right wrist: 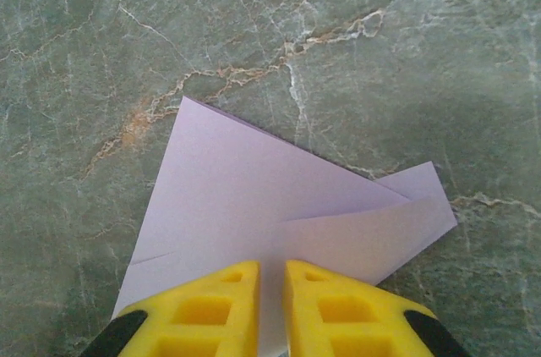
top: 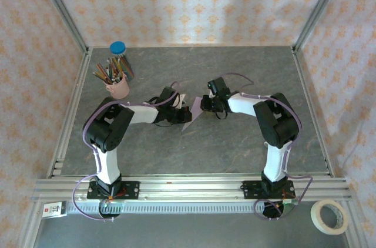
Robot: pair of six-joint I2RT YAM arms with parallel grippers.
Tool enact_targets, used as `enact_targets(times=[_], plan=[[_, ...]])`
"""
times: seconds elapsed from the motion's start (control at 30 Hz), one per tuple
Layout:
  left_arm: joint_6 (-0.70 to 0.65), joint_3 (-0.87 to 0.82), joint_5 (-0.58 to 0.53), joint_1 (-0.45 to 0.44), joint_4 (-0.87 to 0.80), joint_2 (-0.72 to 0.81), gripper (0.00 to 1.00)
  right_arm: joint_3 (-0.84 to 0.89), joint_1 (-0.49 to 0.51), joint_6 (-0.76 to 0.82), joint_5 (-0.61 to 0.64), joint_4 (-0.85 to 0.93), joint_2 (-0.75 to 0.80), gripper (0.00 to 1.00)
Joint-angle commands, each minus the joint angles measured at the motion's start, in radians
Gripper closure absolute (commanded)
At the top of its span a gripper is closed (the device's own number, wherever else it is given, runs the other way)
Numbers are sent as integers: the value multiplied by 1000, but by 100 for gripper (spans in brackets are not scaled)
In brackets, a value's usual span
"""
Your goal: Fold a paper plane with a square sheet of paper (pick it up from the middle)
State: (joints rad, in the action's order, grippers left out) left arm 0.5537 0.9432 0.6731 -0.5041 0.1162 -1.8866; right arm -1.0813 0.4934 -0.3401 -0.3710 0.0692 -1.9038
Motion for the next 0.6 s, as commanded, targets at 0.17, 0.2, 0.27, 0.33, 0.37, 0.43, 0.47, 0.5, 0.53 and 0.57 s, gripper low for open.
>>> enact_targets(times=[0.17,0.2,0.27,0.33,0.37,0.43,0.47,0.5,0.53,0.57], plan=[[28,80,-24,-6,4,-15,100,20,-8,0,28,60,-46,84],[27,85,-21,-7,9,-16,100,20,-9,0,27,58,-45,84],[26,95,-27,-10,8,-52,100,20,-9,-1,26,57,-46,84],[28,109,-37,-14,-11,-66,100,22,-8,-1,25,55,-44,84],[28,113,-43,-16,-19,-71,100,21,-9,-3,24,52,-43,84],[27,118,-57,-21,-39,-80,100,23,-9,-4,24,46,-38,84],[25,119,-66,-23,-51,-83,100,23,-8,-4,23,42,-34,84],[22,120,-73,-23,-61,-86,100,23,-8,-5,23,36,-29,84],[20,117,-79,-23,-70,-88,100,23,-9,-5,17,26,-21,84],[18,114,-85,-24,-77,-89,100,25,-8,-4,11,15,-9,84]])
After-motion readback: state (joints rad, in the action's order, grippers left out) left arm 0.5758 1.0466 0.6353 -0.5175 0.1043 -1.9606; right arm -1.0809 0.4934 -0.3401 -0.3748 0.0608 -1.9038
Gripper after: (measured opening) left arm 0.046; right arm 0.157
